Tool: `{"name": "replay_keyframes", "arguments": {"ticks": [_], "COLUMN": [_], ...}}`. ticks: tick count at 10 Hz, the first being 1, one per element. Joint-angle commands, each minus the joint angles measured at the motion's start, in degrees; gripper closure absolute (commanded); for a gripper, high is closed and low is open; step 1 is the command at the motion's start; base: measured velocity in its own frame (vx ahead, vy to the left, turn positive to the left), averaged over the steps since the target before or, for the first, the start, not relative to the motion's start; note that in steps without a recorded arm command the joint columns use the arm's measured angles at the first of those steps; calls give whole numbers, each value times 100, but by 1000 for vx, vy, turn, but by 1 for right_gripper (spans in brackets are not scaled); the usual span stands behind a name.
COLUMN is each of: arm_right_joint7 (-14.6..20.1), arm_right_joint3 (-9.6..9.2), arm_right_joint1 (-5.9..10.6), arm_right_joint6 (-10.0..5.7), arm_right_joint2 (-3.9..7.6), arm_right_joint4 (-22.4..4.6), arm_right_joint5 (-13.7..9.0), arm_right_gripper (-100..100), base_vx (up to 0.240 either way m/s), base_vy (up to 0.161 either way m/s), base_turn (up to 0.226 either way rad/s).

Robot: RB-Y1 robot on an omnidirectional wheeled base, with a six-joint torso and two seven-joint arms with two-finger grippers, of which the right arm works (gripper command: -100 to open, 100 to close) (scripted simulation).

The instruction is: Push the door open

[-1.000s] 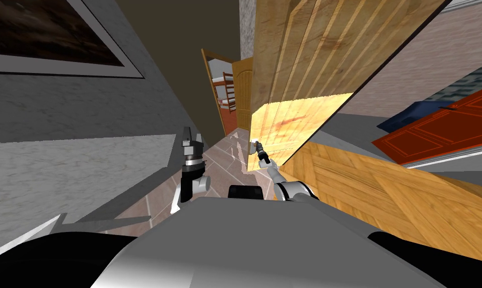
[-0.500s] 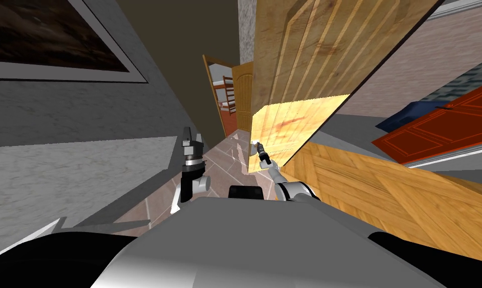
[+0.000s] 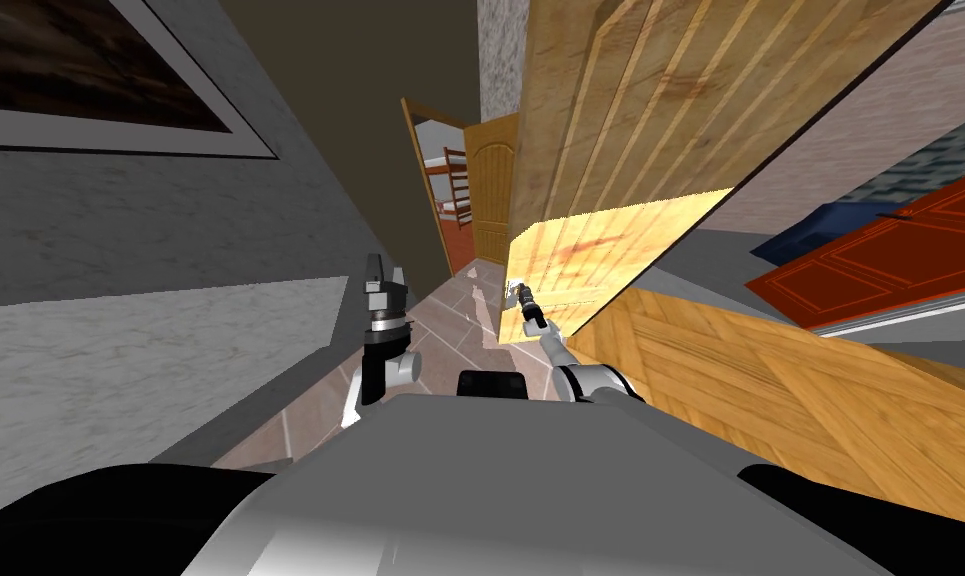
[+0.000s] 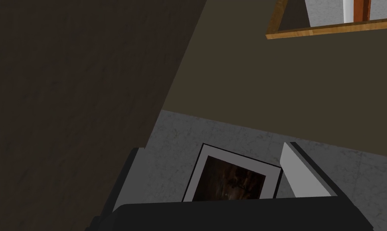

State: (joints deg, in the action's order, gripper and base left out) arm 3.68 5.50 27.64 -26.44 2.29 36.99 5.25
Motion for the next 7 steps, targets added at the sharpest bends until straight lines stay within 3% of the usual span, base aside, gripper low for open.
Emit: {"name": "replay_keyframes", "arguments": {"ticks": [1,6,7], "arm_right_joint7": [-22,-73,-78], "arm_right_joint3": [89,324,322], "arm_right_joint1": [36,22,8], "arm_right_joint6": [-26,-28,-21], "arm_right_joint2": [43,-45,8], "arm_right_joint4": [-15,-2,-9], "arm_right_joint5": [-38,-158,-148], "arm_right_gripper": [100,100,100], "base_vx": [142,161,64], "base_vy": [137,122,44], "base_turn": [-56,-58,-42]}}
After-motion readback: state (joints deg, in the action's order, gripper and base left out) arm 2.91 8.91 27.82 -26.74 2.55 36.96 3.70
